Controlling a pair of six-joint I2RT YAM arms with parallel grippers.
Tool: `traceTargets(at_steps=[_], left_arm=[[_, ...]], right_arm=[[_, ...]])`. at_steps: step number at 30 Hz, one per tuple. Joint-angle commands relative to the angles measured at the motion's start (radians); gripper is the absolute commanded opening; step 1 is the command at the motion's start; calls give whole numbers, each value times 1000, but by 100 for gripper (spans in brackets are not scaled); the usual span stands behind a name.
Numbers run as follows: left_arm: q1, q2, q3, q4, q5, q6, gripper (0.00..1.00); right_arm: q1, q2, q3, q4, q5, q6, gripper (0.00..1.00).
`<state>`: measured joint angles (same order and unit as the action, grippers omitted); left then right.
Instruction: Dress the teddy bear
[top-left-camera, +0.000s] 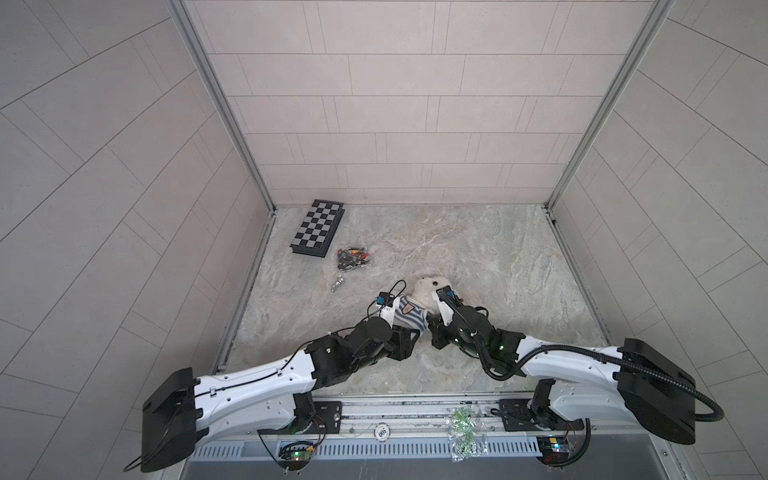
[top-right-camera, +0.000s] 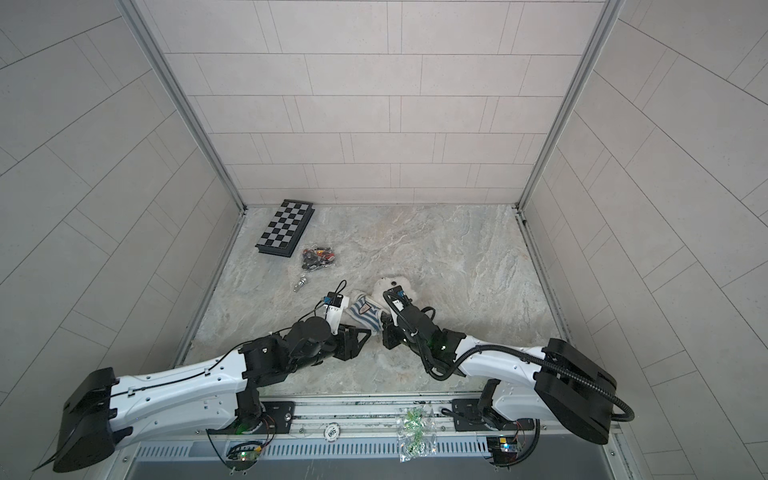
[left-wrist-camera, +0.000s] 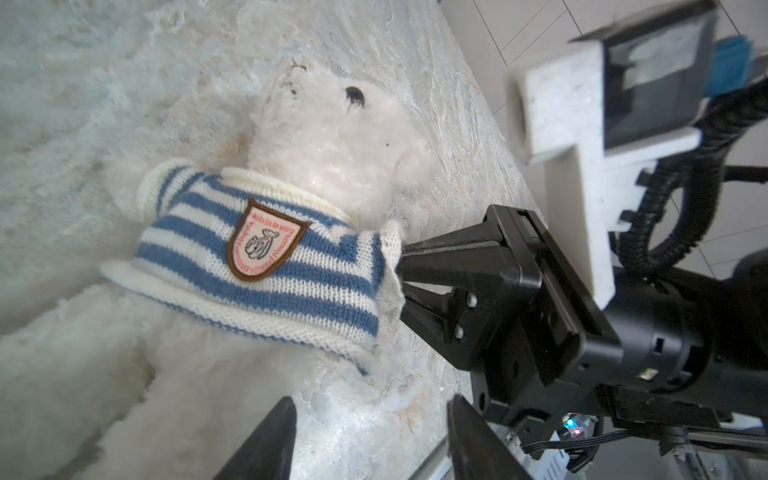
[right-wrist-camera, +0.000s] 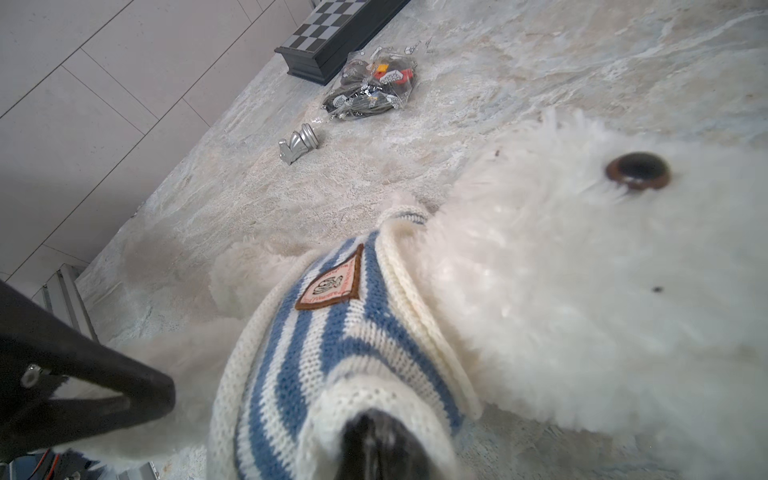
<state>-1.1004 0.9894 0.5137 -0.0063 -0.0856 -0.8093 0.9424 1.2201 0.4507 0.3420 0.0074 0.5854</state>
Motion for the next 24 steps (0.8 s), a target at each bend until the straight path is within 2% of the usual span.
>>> traceTargets(at_steps=[1, 4, 10, 11, 13, 15, 20, 24], left_arm=[[-4, 38, 4, 54, -31, -74, 49], [-4, 67, 26, 46, -62, -83, 41], [-4, 99, 31, 56, -99, -112, 38], [-4, 101, 29, 61, -101, -113, 34], [-4, 103, 26, 69, -99, -111, 17], [-4, 105, 25, 64, -92, -113, 9], [-3, 72, -6, 14, -108, -119, 7], [21, 27, -45, -50, -135, -103, 0]], right_arm=[[23, -20, 42, -6, 42, 8, 0], [42, -37, 49, -30, 60, -4, 0], [52, -51, 43, -37, 68, -9, 0], [52, -51, 42, -34, 65, -11, 0], [52, -47, 39, -33, 62, -9, 0], [53, -43, 34, -31, 61, -2, 0], [53, -60, -3, -16, 75, 1, 0], [52, -106, -31, -18, 91, -4, 0]])
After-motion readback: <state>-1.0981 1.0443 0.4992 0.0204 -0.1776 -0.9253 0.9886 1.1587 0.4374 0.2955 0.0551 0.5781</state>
